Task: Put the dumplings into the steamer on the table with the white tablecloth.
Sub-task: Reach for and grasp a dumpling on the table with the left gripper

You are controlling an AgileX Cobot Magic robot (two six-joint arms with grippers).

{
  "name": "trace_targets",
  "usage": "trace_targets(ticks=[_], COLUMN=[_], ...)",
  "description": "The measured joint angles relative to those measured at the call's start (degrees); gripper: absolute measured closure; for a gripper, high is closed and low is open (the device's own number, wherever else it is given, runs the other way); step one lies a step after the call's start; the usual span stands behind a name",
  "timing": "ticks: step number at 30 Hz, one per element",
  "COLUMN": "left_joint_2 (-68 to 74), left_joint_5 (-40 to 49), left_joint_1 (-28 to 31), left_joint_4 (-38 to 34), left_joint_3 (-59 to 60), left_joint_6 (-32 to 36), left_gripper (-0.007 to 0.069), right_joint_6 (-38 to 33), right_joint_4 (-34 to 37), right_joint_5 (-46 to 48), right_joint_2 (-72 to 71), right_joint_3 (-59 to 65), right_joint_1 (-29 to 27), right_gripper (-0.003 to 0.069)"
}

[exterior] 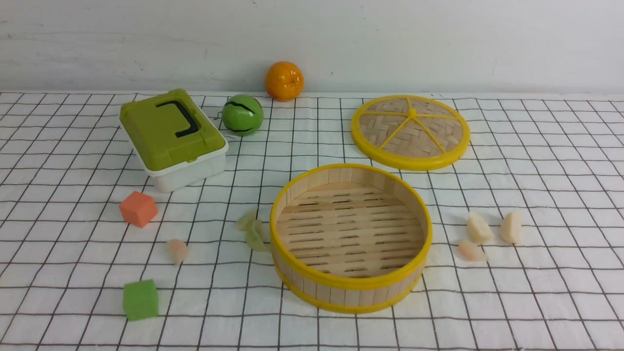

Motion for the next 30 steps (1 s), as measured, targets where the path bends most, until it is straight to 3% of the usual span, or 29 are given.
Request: trace_targets(ticks=[30], left_joint_2=[0.0], left_joint_5=[-0.2], left_joint_1=[0.0], left_joint_4=[0.1], left_joint_3=[0.0], left_joint_6=[0.0], left_gripper=[0.0385], right_joint_6=[0.0], right_joint_4=[-1.2], right_joint_5=[0.0], right_joint_2=[0.0], right_joint_3=[0.0], right_joint_1=[0.0], right_gripper=[0.0419])
